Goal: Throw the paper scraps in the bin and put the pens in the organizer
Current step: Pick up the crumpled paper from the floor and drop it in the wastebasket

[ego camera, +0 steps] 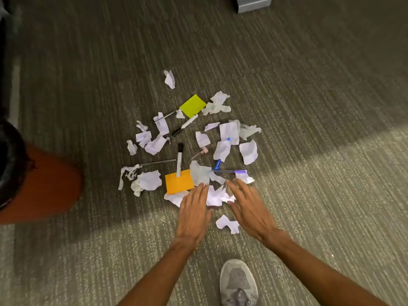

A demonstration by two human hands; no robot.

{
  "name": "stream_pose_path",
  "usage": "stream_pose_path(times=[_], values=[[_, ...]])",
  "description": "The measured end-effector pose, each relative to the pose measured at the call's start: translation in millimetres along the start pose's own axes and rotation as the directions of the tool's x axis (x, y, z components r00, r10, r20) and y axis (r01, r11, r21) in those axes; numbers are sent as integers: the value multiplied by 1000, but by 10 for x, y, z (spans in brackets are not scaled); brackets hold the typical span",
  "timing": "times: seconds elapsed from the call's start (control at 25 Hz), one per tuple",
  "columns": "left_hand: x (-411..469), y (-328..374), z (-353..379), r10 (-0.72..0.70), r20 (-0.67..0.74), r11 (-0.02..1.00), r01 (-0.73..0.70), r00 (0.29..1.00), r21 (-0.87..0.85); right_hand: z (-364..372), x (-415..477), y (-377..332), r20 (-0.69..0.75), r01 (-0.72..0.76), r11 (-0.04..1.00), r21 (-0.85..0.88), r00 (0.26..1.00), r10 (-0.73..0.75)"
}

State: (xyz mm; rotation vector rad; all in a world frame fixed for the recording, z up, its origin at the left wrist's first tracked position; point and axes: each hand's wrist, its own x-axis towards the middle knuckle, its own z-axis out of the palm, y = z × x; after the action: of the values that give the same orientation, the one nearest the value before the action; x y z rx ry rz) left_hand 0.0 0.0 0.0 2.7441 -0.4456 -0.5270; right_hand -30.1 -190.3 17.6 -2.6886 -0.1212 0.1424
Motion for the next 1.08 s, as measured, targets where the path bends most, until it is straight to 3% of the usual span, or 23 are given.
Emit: stream_pose_path(times=[0.12, 0.28, 0.44, 0.6, 0.76, 0.84, 0.96, 1.08], values=[[111, -113, 285, 53, 21, 999, -53, 998, -4, 278, -152, 152, -12, 84, 996, -32, 996, -85], [189, -277, 565, 201, -49, 977, -196, 978, 86, 811, -401, 269, 97, 251, 962, -106, 966, -241], [320, -361, 734, 376, -130, 913, -343, 917, 221, 1190, -451, 324, 97, 268, 941, -207, 962, -253], [460, -282, 829, 374, -225, 906, -304, 900, 294, 1286, -457, 358, 37, 262, 942, -211, 965, -260], [508, -205, 832, 331, -212, 915, -259, 920, 308, 1192, -470, 368, -16, 238, 967, -91, 971, -240], [467, -207, 823, 344, -201, 924, -293, 917, 244, 1087, -462, 343, -62, 227, 973, -41, 971, -229], [415, -215, 734, 273, -189, 959, -282, 943, -20, 913, -435, 322, -194, 216, 976, -12, 957, -214], [472, -210, 621, 173, -220, 960, -214, 960, -179, 802, -413, 397, -342, 34, 998, 43, 939, -17]])
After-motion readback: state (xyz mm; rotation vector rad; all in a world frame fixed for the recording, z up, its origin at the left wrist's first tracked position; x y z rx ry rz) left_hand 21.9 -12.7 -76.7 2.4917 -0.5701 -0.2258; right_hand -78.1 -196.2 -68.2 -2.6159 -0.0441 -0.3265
